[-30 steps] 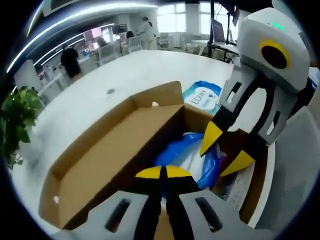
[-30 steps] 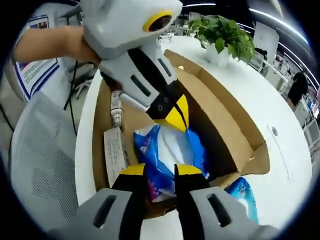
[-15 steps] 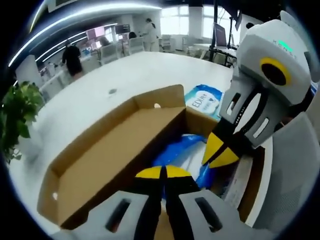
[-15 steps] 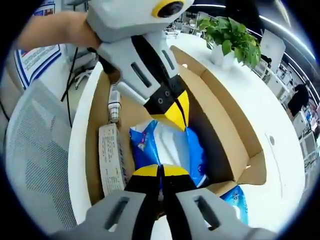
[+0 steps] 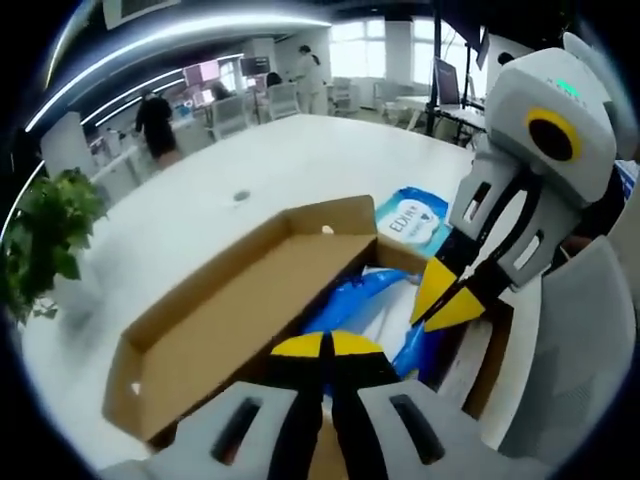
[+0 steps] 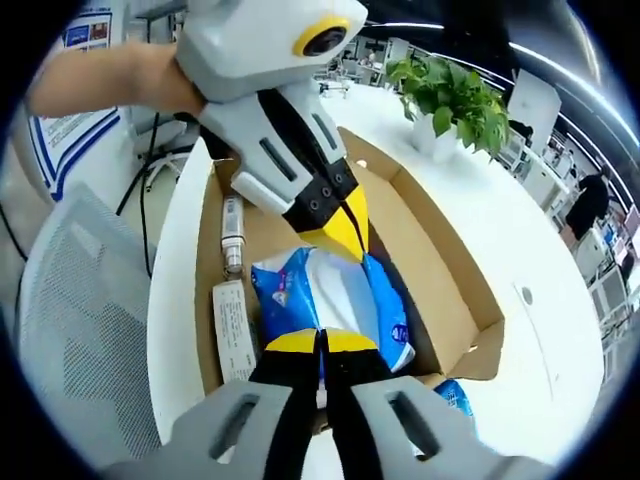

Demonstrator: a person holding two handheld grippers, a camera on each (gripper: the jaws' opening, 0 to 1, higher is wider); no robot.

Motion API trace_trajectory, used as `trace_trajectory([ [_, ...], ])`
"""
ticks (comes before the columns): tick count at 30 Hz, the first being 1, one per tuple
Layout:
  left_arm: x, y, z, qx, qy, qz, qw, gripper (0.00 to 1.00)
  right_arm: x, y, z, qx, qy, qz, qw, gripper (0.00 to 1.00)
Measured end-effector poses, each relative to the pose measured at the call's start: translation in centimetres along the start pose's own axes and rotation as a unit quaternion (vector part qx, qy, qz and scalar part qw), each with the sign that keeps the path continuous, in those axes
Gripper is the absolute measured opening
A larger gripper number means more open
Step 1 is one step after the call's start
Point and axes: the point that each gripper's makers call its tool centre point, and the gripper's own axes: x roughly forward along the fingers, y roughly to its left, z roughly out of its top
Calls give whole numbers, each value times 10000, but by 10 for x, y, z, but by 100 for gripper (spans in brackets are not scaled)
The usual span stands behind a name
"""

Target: Operate the shoe box by opening the lid, removing the specified soft item, and placing it in the target area until the item is outside and the box remains undamaged.

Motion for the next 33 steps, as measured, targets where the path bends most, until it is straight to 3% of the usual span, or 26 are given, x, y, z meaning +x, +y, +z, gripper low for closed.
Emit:
trace_trajectory([
  [9, -21, 3, 17, 99, -148, 151, 9997, 0, -20, -1, 19, -127, -197, -178, 9996, 0],
  [20, -39, 0, 52, 260, -311, 224, 9989, 0, -53, -12, 36, -64, -442, -452, 9980, 0],
  [33, -39, -22, 87, 379, -294, 66, 9988, 0, -91, -23, 24, 103, -569, -657, 9962, 0],
])
